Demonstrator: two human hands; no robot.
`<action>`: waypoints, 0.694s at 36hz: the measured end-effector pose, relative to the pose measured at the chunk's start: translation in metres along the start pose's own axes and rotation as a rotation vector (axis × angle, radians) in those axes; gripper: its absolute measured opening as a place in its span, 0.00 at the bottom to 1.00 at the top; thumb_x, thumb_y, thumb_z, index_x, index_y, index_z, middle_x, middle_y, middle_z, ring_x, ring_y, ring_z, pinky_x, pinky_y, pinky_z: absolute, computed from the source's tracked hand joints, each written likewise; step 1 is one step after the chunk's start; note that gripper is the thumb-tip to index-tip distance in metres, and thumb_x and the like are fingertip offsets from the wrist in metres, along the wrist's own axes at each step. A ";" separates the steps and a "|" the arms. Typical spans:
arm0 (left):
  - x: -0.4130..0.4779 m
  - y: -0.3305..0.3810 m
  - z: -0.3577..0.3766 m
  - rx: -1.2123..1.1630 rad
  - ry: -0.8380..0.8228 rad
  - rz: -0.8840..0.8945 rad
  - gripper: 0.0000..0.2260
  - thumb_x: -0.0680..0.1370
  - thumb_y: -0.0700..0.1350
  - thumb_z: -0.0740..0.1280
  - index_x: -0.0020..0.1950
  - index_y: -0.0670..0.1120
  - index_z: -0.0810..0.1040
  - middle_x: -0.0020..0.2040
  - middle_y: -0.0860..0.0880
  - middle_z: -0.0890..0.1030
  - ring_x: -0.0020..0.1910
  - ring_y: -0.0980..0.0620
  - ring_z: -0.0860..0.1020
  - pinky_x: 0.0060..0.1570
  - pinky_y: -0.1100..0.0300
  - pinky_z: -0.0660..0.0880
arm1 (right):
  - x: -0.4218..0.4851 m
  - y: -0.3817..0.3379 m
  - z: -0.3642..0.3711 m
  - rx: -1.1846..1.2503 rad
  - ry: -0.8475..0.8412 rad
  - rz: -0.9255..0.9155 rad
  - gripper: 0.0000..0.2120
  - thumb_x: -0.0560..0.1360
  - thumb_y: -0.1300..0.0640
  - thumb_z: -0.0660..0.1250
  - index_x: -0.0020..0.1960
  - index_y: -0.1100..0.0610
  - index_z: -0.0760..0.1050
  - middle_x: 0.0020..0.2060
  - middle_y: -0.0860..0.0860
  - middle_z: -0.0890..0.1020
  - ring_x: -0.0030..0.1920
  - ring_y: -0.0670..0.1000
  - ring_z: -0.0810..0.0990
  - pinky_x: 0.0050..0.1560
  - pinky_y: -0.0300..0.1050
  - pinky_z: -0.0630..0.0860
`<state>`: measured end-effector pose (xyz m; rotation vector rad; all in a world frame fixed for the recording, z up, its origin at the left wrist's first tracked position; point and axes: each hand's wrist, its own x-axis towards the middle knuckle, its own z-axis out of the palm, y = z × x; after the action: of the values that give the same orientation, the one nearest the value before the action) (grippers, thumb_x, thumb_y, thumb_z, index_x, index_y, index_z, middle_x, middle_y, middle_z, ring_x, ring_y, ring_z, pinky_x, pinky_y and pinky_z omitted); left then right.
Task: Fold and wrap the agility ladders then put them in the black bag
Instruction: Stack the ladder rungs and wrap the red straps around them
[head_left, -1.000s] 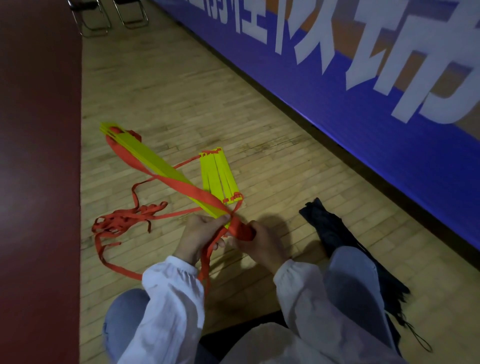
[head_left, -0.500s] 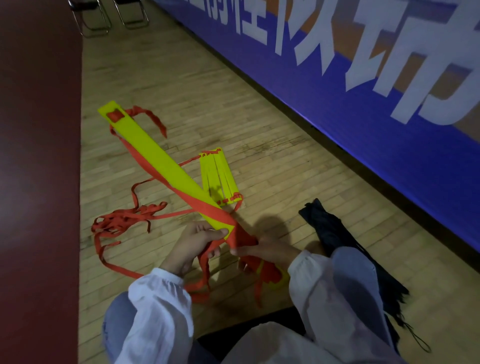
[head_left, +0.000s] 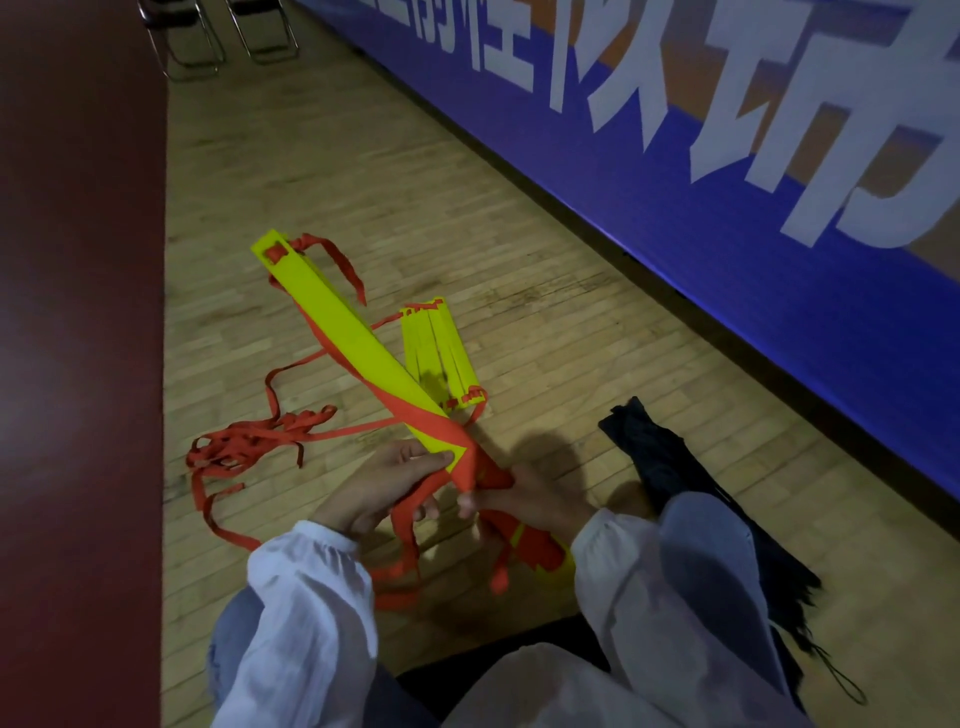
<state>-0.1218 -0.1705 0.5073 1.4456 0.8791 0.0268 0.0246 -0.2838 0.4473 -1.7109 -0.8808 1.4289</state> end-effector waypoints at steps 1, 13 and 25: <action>-0.001 0.000 -0.003 0.011 -0.036 -0.012 0.17 0.79 0.44 0.65 0.51 0.28 0.76 0.35 0.41 0.83 0.22 0.52 0.77 0.20 0.65 0.72 | -0.003 -0.002 -0.001 -0.018 0.014 -0.014 0.33 0.53 0.34 0.78 0.47 0.59 0.83 0.45 0.60 0.85 0.46 0.61 0.83 0.56 0.62 0.76; -0.004 0.006 -0.006 -0.030 0.095 -0.046 0.11 0.78 0.41 0.63 0.47 0.35 0.81 0.48 0.37 0.84 0.23 0.50 0.74 0.21 0.64 0.70 | -0.003 -0.003 0.003 -0.080 0.126 -0.129 0.16 0.67 0.43 0.73 0.39 0.57 0.83 0.29 0.50 0.81 0.32 0.48 0.80 0.45 0.54 0.77; -0.001 0.019 0.029 0.029 0.407 -0.017 0.27 0.73 0.61 0.70 0.35 0.35 0.81 0.23 0.45 0.79 0.15 0.52 0.69 0.20 0.64 0.66 | -0.004 -0.001 0.012 -0.273 0.307 -0.107 0.14 0.73 0.45 0.70 0.33 0.51 0.76 0.34 0.54 0.83 0.37 0.54 0.83 0.45 0.53 0.80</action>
<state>-0.0983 -0.1921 0.5203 1.4844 1.2260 0.3060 0.0123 -0.2855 0.4487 -1.9853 -1.0108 0.9747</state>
